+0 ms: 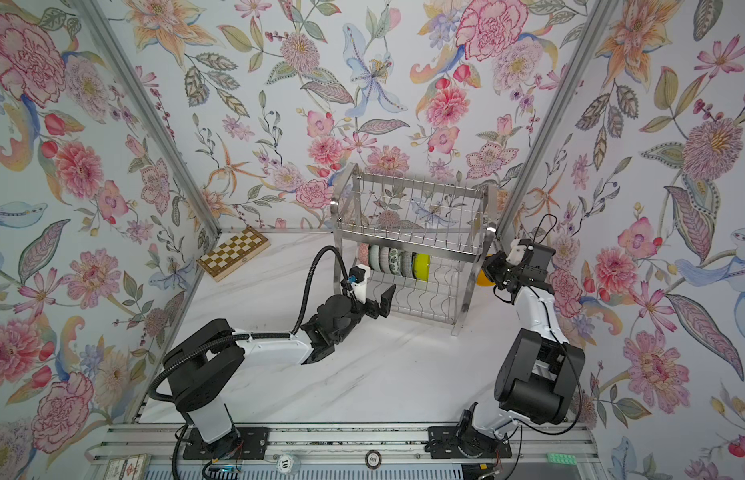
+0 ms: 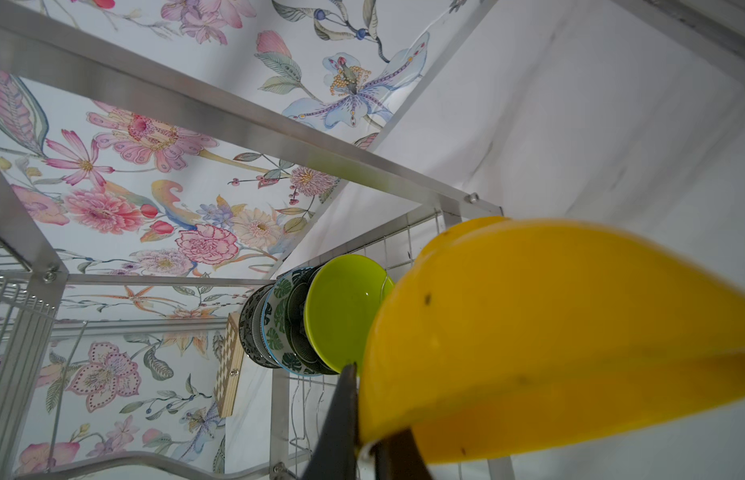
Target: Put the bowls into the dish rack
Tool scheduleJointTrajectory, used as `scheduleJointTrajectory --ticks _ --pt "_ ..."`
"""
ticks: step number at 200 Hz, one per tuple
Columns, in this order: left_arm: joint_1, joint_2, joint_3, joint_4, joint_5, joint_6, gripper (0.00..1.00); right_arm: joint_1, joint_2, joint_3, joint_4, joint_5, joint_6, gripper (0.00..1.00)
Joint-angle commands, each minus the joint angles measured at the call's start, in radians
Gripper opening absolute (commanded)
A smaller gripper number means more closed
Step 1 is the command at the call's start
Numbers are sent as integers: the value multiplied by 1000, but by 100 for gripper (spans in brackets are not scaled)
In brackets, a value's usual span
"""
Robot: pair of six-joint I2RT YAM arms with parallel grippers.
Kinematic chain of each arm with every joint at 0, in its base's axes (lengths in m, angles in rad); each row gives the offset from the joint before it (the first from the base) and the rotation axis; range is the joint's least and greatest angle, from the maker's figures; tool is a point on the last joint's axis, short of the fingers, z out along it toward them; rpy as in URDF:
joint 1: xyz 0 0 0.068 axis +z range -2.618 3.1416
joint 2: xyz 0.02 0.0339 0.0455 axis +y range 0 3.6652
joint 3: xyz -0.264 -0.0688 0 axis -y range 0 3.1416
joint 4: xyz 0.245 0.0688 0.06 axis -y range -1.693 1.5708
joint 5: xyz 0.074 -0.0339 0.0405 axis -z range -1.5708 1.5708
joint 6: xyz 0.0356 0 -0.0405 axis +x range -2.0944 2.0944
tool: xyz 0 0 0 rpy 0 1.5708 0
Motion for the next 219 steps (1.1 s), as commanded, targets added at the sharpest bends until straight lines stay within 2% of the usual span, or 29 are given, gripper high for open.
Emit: scheduleJointTrajectory --ticks 1,31,69,96,132,160,186,219 --pt "-3 7 20 -11 72 75 99 46 35 66 45 -101 -35 1" --pt "3 0 -1 -20 119 160 99 79 82 95 71 -134 -27 1" --pt "44 -30 -43 -13 187 182 99 117 162 120 119 -199 -3 1" --pt "64 -31 -71 10 189 244 99 137 205 130 147 -227 0 2" --pt "69 15 -142 213 184 416 99 141 273 143 196 -261 16 2" --pt "73 66 -136 250 216 509 99 139 326 165 213 -290 6 2" --pt "87 92 -143 300 288 531 99 139 370 186 240 -320 7 2" --pt "89 97 -116 262 276 540 99 142 418 214 279 -366 12 2"
